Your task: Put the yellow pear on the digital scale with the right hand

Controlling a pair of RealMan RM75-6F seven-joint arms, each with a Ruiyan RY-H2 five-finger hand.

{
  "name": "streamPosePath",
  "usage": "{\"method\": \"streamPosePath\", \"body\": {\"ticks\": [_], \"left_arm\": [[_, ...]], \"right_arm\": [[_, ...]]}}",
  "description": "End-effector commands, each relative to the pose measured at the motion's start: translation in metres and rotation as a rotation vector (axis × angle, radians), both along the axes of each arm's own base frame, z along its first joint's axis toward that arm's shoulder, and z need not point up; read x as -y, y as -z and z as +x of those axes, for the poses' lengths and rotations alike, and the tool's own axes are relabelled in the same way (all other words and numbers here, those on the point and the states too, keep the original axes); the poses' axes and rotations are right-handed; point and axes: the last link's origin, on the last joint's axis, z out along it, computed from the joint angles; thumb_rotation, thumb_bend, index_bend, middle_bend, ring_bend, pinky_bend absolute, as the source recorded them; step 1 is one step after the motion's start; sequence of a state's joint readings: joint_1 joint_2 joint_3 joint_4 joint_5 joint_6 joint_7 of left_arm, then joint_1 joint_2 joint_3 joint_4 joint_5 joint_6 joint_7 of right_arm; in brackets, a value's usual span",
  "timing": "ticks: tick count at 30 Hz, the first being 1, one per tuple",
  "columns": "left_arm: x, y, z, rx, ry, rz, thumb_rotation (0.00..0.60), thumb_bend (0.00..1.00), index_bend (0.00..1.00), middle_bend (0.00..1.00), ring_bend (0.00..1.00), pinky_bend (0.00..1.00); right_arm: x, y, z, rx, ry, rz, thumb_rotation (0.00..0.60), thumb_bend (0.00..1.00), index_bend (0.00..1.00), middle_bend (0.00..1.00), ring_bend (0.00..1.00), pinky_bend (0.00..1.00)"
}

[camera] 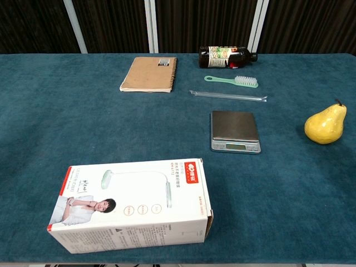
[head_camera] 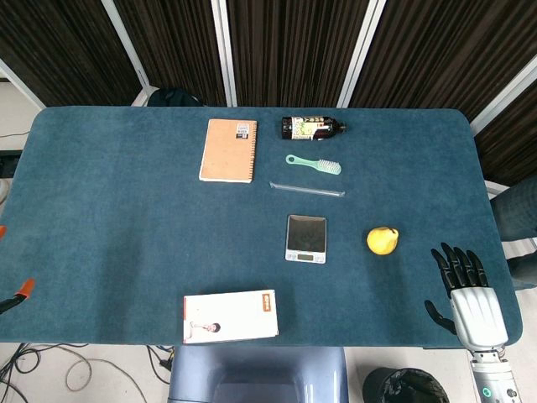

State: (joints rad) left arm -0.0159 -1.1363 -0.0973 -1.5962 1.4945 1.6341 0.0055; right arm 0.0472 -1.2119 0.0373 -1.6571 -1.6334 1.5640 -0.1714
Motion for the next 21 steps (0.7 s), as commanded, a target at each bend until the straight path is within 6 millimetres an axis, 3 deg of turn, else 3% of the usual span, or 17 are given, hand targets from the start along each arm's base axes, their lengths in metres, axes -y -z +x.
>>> {"method": "streamPosePath", "body": {"ticks": [1, 21], "left_arm": [[0.0004, 0.0015, 0.0, -0.003, -0.004, -0.007, 0.6, 0.19, 0.09, 0.06, 0.0, 0.04], [0.0047, 0.0053, 0.0043, -0.018, 0.0, -0.014, 0.6, 0.19, 0.09, 0.06, 0.0, 0.04]], "right_arm": [[0.0006, 0.0003, -0.0009, 0.002, 0.002, 0.003, 0.6, 0.34, 0.0, 0.03, 0.0, 0.06], [-0.0004, 0.0064, 0.0016, 0.056, -0.011, 0.073, 0.6, 0.34, 0.0, 0.03, 0.01, 0.13]]}}
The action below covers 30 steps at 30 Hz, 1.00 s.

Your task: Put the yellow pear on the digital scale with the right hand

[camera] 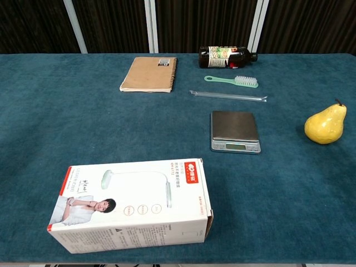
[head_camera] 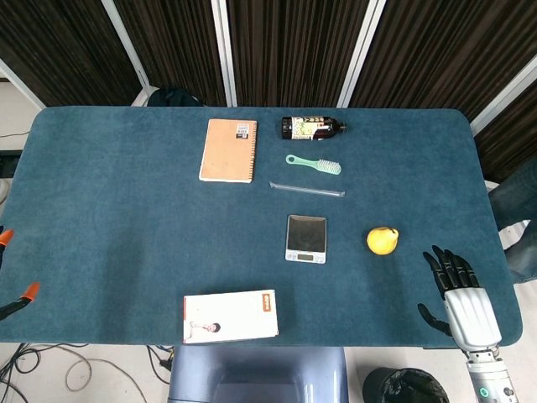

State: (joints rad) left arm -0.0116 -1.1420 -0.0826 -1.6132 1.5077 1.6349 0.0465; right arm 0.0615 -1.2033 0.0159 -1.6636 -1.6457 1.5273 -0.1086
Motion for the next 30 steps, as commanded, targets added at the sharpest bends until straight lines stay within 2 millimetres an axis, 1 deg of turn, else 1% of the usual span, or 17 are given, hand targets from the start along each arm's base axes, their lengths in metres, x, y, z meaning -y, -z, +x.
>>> {"method": "streamPosePath", "body": {"ticks": [1, 3, 6, 8, 9, 11, 14, 17, 20, 23, 25, 29, 30], "left_arm": [[0.001, -0.001, 0.001, 0.001, 0.005, 0.005, 0.6, 0.19, 0.09, 0.06, 0.0, 0.04], [0.001, -0.001, 0.001, 0.001, 0.006, 0.004, 0.6, 0.19, 0.09, 0.06, 0.0, 0.04], [0.001, 0.001, 0.001, -0.003, 0.005, 0.0, 0.6, 0.19, 0.09, 0.06, 0.0, 0.04], [0.0, 0.002, 0.002, -0.007, 0.005, -0.001, 0.6, 0.19, 0.09, 0.06, 0.0, 0.04], [0.0, 0.002, 0.002, -0.008, 0.005, -0.002, 0.6, 0.19, 0.09, 0.06, 0.0, 0.04], [-0.001, 0.003, 0.002, -0.012, 0.006, -0.003, 0.6, 0.19, 0.09, 0.06, 0.0, 0.04], [-0.001, 0.004, 0.003, -0.013, 0.006, -0.003, 0.6, 0.19, 0.09, 0.06, 0.0, 0.04], [-0.001, 0.004, 0.003, -0.013, 0.007, 0.0, 0.6, 0.19, 0.09, 0.06, 0.0, 0.04], [-0.001, 0.004, 0.003, -0.013, 0.007, 0.002, 0.6, 0.19, 0.09, 0.06, 0.0, 0.04], [-0.001, 0.003, 0.002, -0.013, 0.004, 0.003, 0.6, 0.19, 0.09, 0.06, 0.0, 0.04], [-0.002, 0.003, 0.002, -0.012, 0.004, 0.004, 0.6, 0.19, 0.09, 0.06, 0.0, 0.04], [-0.003, 0.003, 0.001, -0.011, 0.001, 0.004, 0.6, 0.19, 0.09, 0.06, 0.0, 0.04], [-0.003, 0.003, 0.001, -0.011, 0.0, 0.004, 0.6, 0.19, 0.09, 0.06, 0.0, 0.04]], "right_arm": [[0.0, 0.0, 0.0, 0.003, -0.004, 0.007, 0.6, 0.36, 0.0, 0.03, 0.02, 0.13], [0.0, -0.001, 0.0, 0.005, -0.01, 0.008, 0.6, 0.41, 0.0, 0.04, 0.05, 0.16], [-0.001, 0.0, 0.002, 0.009, -0.023, 0.033, 0.6, 0.48, 0.0, 0.13, 0.14, 0.28], [-0.003, 0.004, 0.004, 0.014, -0.026, 0.078, 0.6, 0.57, 0.0, 0.21, 0.23, 0.43], [-0.002, 0.005, 0.005, 0.017, -0.028, 0.094, 0.6, 0.59, 0.0, 0.24, 0.26, 0.48], [0.001, 0.011, 0.011, 0.025, -0.042, 0.167, 0.6, 0.67, 0.0, 0.32, 0.36, 0.6], [0.014, 0.02, 0.021, -0.002, -0.07, 0.259, 0.6, 0.75, 0.0, 0.43, 0.48, 0.69], [0.027, 0.031, 0.032, -0.037, -0.095, 0.327, 0.6, 0.83, 0.0, 0.54, 0.59, 0.76], [0.039, 0.042, 0.043, -0.066, -0.115, 0.368, 0.6, 0.89, 0.0, 0.6, 0.65, 0.77], [0.055, 0.056, 0.058, -0.092, -0.124, 0.409, 0.6, 0.94, 0.0, 0.63, 0.67, 0.77], [0.064, 0.063, 0.067, -0.102, -0.131, 0.423, 0.6, 0.96, 0.0, 0.64, 0.68, 0.77], [0.078, 0.084, 0.087, -0.136, -0.147, 0.464, 0.6, 0.96, 0.0, 0.64, 0.68, 0.77], [0.079, 0.086, 0.09, -0.14, -0.148, 0.469, 0.6, 0.96, 0.0, 0.64, 0.68, 0.77]]}}
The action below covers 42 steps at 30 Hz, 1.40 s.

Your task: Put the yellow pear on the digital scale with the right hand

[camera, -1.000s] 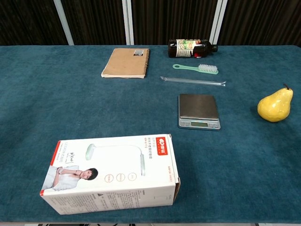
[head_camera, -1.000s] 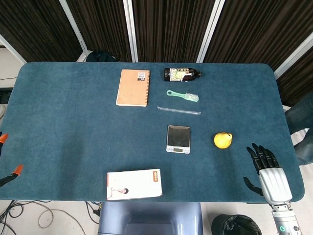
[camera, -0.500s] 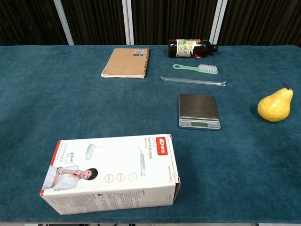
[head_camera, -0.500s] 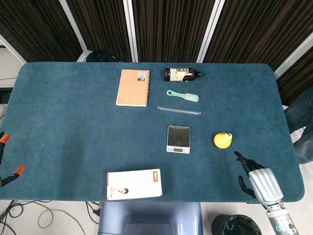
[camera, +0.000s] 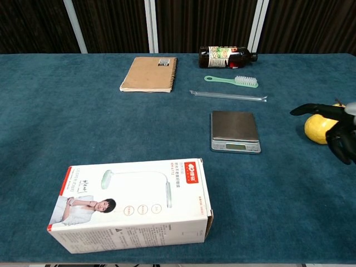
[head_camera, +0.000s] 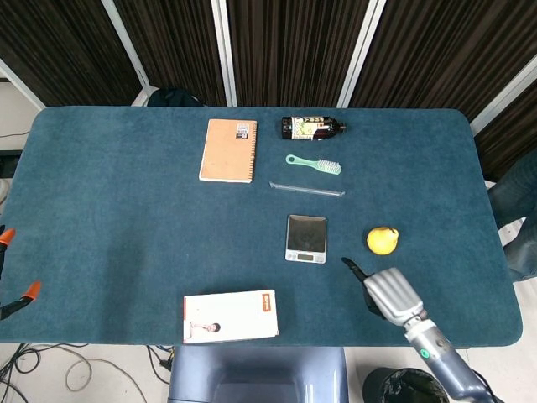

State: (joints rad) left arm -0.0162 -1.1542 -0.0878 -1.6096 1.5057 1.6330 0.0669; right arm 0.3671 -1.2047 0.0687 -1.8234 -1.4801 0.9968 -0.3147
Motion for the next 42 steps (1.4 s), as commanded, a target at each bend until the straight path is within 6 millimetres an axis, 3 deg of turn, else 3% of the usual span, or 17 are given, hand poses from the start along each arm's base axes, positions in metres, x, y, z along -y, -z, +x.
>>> {"method": "streamPosePath", "body": {"ticks": [1, 12, 24, 32, 42], "left_arm": [[0.0, 0.0, 0.0, 0.001, -0.001, 0.0, 0.6, 0.19, 0.09, 0.06, 0.0, 0.04], [-0.002, 0.0, -0.003, 0.002, -0.012, 0.0, 0.6, 0.19, 0.09, 0.06, 0.0, 0.04], [-0.004, 0.001, -0.004, -0.001, -0.019, -0.006, 0.6, 0.19, 0.09, 0.06, 0.0, 0.04], [-0.005, -0.001, -0.005, 0.001, -0.024, 0.004, 0.6, 0.19, 0.09, 0.06, 0.0, 0.04], [-0.005, -0.001, -0.005, 0.004, -0.023, 0.003, 0.6, 0.19, 0.09, 0.06, 0.0, 0.04]], "right_arm": [[0.016, 0.024, 0.028, -0.012, -0.03, 0.051, 0.6, 0.96, 0.0, 0.64, 0.68, 0.77], [0.035, 0.074, 0.058, -0.101, -0.025, 0.112, 0.6, 0.95, 0.0, 0.64, 0.68, 0.77], [0.046, 0.105, 0.086, -0.139, -0.005, 0.105, 0.6, 0.96, 0.0, 0.64, 0.68, 0.77], [0.052, 0.115, 0.093, -0.164, 0.016, 0.098, 0.6, 0.95, 0.0, 0.64, 0.68, 0.77], [0.053, 0.114, 0.087, -0.182, 0.05, 0.1, 0.6, 0.96, 0.0, 0.64, 0.68, 0.77]]}}
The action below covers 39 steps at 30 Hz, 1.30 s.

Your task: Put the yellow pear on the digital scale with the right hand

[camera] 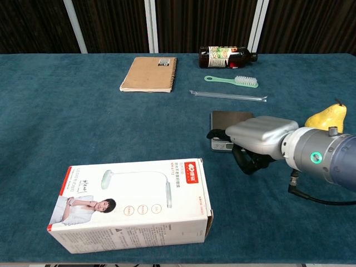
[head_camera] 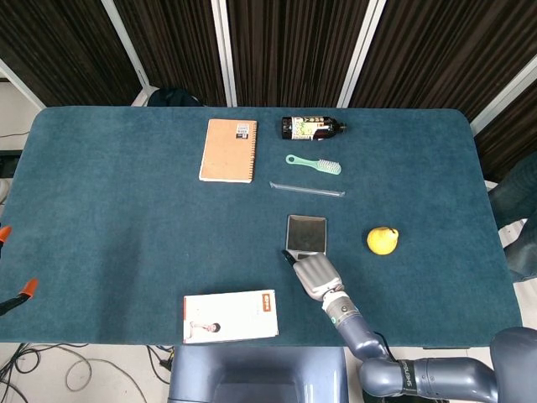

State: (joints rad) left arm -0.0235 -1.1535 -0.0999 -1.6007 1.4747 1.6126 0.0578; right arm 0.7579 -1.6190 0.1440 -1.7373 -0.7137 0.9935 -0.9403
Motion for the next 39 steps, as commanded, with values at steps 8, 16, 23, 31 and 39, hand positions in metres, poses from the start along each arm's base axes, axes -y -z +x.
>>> {"method": "streamPosePath", "body": {"ticks": [8, 16, 23, 31, 39], "left_arm": [[0.0, 0.002, 0.001, -0.005, 0.0, -0.003, 0.6, 0.19, 0.09, 0.06, 0.0, 0.04], [0.0, 0.003, 0.001, -0.009, 0.0, -0.006, 0.6, 0.19, 0.09, 0.06, 0.0, 0.04], [0.0, 0.004, 0.001, -0.011, 0.0, -0.007, 0.6, 0.19, 0.09, 0.06, 0.0, 0.04], [0.0, 0.004, 0.001, -0.014, -0.001, -0.005, 0.6, 0.19, 0.09, 0.06, 0.0, 0.04], [0.0, 0.004, 0.001, -0.016, -0.001, -0.007, 0.6, 0.19, 0.09, 0.05, 0.0, 0.04]], "right_arm": [[-0.002, -0.003, -0.004, 0.008, 0.008, 0.005, 0.6, 0.96, 0.0, 0.64, 0.68, 0.77], [-0.005, -0.005, -0.011, 0.001, 0.016, 0.007, 0.6, 0.96, 0.0, 0.64, 0.68, 0.77], [-0.005, -0.003, -0.014, 0.001, 0.021, 0.012, 0.6, 0.96, 0.0, 0.64, 0.68, 0.77], [-0.006, 0.0, -0.014, -0.003, 0.018, 0.016, 0.6, 0.96, 0.0, 0.64, 0.68, 0.77], [-0.005, 0.0, -0.016, -0.007, 0.024, 0.013, 0.6, 0.95, 0.0, 0.64, 0.68, 0.77]]}}
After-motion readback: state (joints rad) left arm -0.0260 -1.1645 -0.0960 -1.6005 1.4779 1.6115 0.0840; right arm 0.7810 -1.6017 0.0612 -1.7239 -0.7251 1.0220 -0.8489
